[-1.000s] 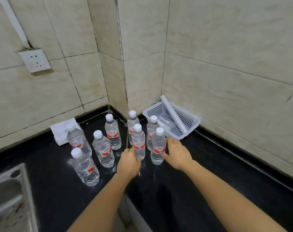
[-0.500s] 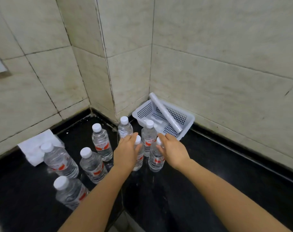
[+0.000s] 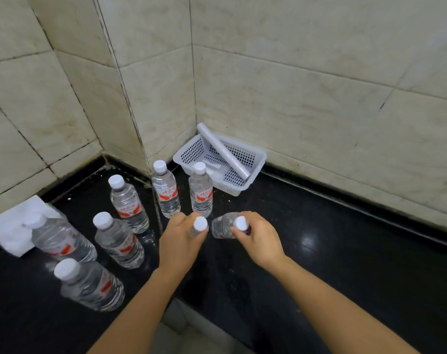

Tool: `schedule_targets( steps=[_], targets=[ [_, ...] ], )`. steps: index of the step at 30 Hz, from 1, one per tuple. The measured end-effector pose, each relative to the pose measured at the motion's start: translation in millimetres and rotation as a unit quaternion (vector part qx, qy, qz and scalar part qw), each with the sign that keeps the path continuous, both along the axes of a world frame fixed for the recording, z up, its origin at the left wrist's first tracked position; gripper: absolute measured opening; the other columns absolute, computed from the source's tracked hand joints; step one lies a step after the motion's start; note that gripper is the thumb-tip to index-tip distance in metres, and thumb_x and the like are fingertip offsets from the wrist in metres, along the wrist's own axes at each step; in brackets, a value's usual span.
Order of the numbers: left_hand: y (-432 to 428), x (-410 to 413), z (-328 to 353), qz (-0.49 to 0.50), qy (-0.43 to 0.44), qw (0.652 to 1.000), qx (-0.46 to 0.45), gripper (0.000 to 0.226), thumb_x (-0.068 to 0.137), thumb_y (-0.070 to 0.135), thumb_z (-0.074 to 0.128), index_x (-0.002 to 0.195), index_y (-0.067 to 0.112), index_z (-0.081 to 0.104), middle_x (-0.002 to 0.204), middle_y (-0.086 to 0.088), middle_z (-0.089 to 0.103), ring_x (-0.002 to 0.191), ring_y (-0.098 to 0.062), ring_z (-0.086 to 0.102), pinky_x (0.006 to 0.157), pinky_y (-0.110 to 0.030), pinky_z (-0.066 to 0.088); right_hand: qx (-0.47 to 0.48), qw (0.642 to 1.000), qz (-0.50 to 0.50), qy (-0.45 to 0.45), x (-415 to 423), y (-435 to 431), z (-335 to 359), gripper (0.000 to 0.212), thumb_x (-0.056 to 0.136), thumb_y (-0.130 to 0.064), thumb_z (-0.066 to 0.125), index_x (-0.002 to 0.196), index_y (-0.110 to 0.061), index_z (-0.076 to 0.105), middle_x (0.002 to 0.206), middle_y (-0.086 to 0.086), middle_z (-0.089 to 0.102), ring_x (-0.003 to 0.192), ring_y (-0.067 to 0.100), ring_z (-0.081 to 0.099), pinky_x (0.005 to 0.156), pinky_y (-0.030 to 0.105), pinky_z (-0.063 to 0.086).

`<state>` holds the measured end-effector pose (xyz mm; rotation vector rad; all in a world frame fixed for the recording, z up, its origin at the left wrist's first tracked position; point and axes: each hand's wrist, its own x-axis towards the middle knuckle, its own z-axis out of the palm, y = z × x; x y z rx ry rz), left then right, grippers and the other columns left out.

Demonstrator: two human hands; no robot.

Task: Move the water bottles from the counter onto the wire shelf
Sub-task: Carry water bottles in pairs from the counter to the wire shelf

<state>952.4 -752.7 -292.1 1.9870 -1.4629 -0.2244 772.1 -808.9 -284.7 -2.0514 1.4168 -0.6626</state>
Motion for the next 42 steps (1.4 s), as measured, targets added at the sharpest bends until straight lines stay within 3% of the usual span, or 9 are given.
schedule_targets(
  steps=[5, 8, 11, 17, 21, 27, 32, 37, 42],
  targets=[
    [5.3, -22.7, 10.6, -0.041, -0.013, 0.999, -0.013, 0.021, 0.073, 0.031, 0.069, 0.075, 0.011, 0.063, 0.067, 0.008, 0.043, 0.073, -0.018, 0.047, 0.057, -0.027, 0.032, 0.033, 0.998, -0.056, 0.008, -44.1, 8.6, 14.8, 0.018, 0.085, -0.031, 0.066, 0.095, -0.017, 0.065, 0.088, -0.001, 0.064, 0.081, 0.019, 0.058, 0.067, 0.032, 0.045],
    [20.8, -53.4, 22.9, -0.072, 0.031, 0.997, -0.010, 0.015, 0.072, 0.022, 0.075, 0.082, 0.013, 0.068, 0.068, 0.006, 0.047, 0.074, -0.021, 0.052, 0.063, -0.031, 0.039, 0.051, 0.995, -0.075, 0.050, -86.7, 27.8, 27.3, 0.021, 0.083, -0.033, 0.066, 0.090, -0.013, 0.066, 0.084, 0.001, 0.067, 0.079, 0.023, 0.062, 0.065, 0.035, 0.047],
    [45.3, -103.8, 27.3, -0.119, 0.061, 0.991, 0.007, 0.015, 0.071, 0.028, 0.075, 0.083, 0.021, 0.070, 0.068, 0.000, 0.049, 0.065, -0.015, 0.050, 0.059, -0.027, 0.040, 0.075, 0.989, -0.106, 0.065, -147.3, 57.4, 36.7, 0.022, 0.079, -0.032, 0.068, 0.078, -0.010, 0.065, 0.073, 0.003, 0.065, 0.071, 0.024, 0.061, 0.060, 0.038, 0.048],
    [90.1, -241.6, 37.6, -0.210, 0.107, 0.971, 0.030, 0.013, 0.071, 0.023, 0.077, 0.082, 0.026, 0.070, 0.068, 0.005, 0.046, 0.064, -0.009, 0.048, 0.058, -0.021, 0.037, 0.080, 0.981, -0.163, 0.067, -280.8, 135.9, 52.2, 0.017, 0.077, -0.030, 0.071, 0.078, -0.013, 0.068, 0.066, -0.001, 0.061, 0.065, 0.020, 0.056, 0.059, 0.037, 0.048],
    [122.4, -343.4, 49.1, -0.248, 0.104, 0.963, -0.008, 0.015, 0.071, 0.024, 0.077, 0.085, 0.025, 0.071, 0.068, 0.006, 0.046, 0.065, -0.009, 0.050, 0.060, -0.023, 0.038, 0.051, 0.978, -0.194, 0.057, -372.4, 188.5, 64.2, 0.024, 0.078, -0.032, 0.070, 0.083, -0.008, 0.069, 0.075, 0.009, 0.069, 0.074, 0.029, 0.064, 0.064, 0.043, 0.052],
    [161.4, -485.2, 82.8, -0.314, 0.099, 0.943, -0.040, 0.020, 0.074, 0.025, 0.075, 0.094, 0.023, 0.070, 0.077, -0.001, 0.054, 0.071, -0.014, 0.055, 0.065, -0.027, 0.045, -0.012, 0.964, -0.260, 0.056, -503.6, 262.3, 104.7, 0.027, 0.080, -0.035, 0.070, 0.082, -0.008, 0.068, 0.072, 0.007, 0.066, 0.068, 0.023, 0.060, 0.059, 0.040, 0.049],
    [180.7, -589.7, 121.8, -0.382, 0.125, 0.914, -0.056, 0.019, 0.073, 0.026, 0.076, 0.092, 0.027, 0.071, 0.082, -0.004, 0.061, 0.076, -0.016, 0.059, 0.072, -0.037, 0.052, -0.051, 0.943, -0.325, 0.043, -602.4, 308.6, 145.8, 0.027, 0.082, -0.034, 0.070, 0.066, -0.016, 0.058, 0.057, -0.006, 0.051, 0.055, 0.008, 0.046, 0.048, 0.026, 0.032],
    [189.4, -684.8, 156.1, -0.442, 0.145, 0.882, -0.076, 0.019, 0.070, 0.026, 0.076, 0.089, 0.028, 0.073, 0.083, -0.002, 0.066, 0.076, -0.015, 0.061, 0.072, -0.033, 0.050, -0.096, 0.915, -0.390, 0.028, -688.7, 338.1, 176.7, 0.033, 0.079, -0.032, 0.071, 0.061, -0.008, 0.056, 0.052, -0.002, 0.049, 0.050, 0.012, 0.044, 0.051, 0.033, 0.037],
    [190.8, -768.3, 188.7, -0.495, 0.200, 0.841, -0.087, 0.020, 0.068, 0.021, 0.079, 0.083, 0.032, 0.072, 0.086, -0.004, 0.070, 0.079, -0.022, 0.066, 0.076, -0.045, 0.056, -0.124, 0.895, -0.427, 0.034, -764.0, 354.7, 203.1, 0.035, 0.078, -0.031, 0.073, 0.056, -0.013, 0.054, 0.051, -0.001, 0.048, 0.048, 0.009, 0.040, 0.048, 0.028, 0.028]
  ],
)
